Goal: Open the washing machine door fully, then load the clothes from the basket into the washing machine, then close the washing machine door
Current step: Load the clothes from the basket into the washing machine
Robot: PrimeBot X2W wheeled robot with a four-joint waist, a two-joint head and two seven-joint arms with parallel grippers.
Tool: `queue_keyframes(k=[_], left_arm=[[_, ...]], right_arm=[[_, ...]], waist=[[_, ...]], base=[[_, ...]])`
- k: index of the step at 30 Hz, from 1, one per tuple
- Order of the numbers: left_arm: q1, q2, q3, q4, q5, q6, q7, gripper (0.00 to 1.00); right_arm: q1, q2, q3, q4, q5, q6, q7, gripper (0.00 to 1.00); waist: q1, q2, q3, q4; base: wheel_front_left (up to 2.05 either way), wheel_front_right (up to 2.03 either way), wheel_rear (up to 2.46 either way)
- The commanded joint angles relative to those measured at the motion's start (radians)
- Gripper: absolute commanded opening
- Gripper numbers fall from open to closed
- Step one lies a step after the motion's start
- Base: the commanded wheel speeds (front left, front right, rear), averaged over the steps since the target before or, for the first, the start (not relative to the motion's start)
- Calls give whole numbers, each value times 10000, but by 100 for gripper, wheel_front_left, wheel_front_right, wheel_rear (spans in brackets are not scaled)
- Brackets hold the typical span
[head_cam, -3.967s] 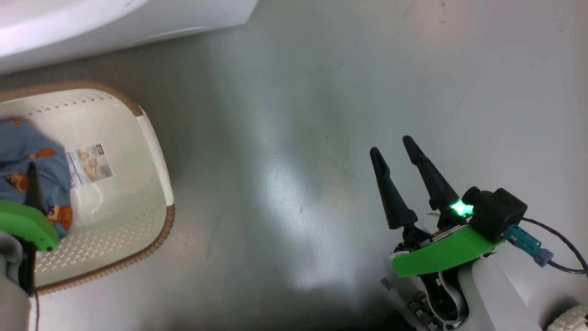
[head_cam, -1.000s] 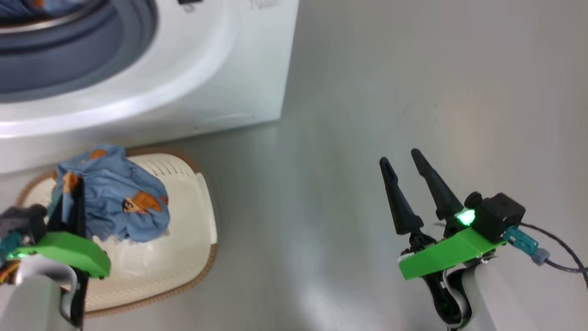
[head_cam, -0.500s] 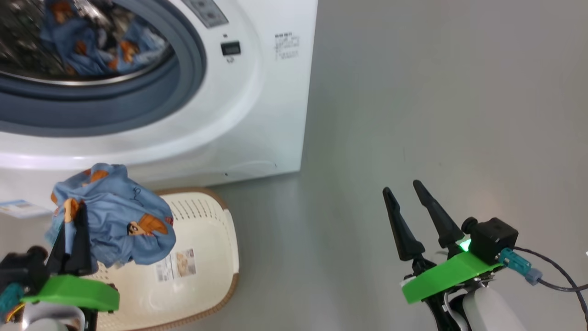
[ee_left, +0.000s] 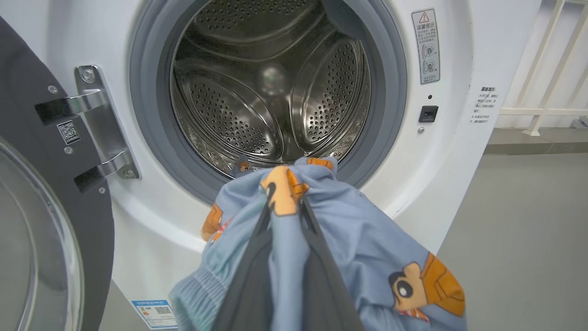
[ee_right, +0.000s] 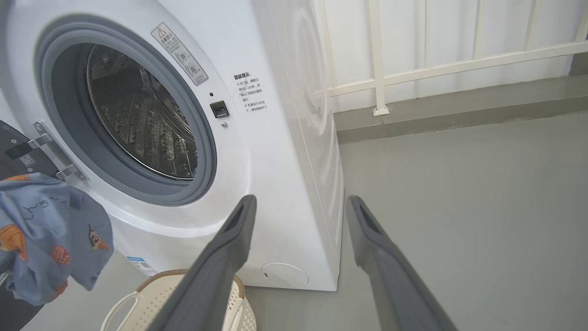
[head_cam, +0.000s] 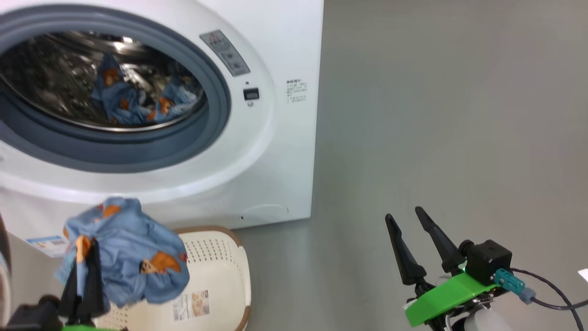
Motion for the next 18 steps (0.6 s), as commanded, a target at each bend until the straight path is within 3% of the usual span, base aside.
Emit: queue_keyframes(k=[1, 18], left_arm=[[23, 114, 417, -366, 97, -12, -80, 0], [1255, -365, 1120, -832, 331, 115, -80, 0]], right_arm=[[40, 42, 218, -199, -136, 16, -48, 100], [344, 42, 111, -166, -223, 16, -48, 100]], waist=[[0, 0, -415, 68], [0, 0, -1026, -157]], base=[[0, 0, 0], [0, 0, 0]])
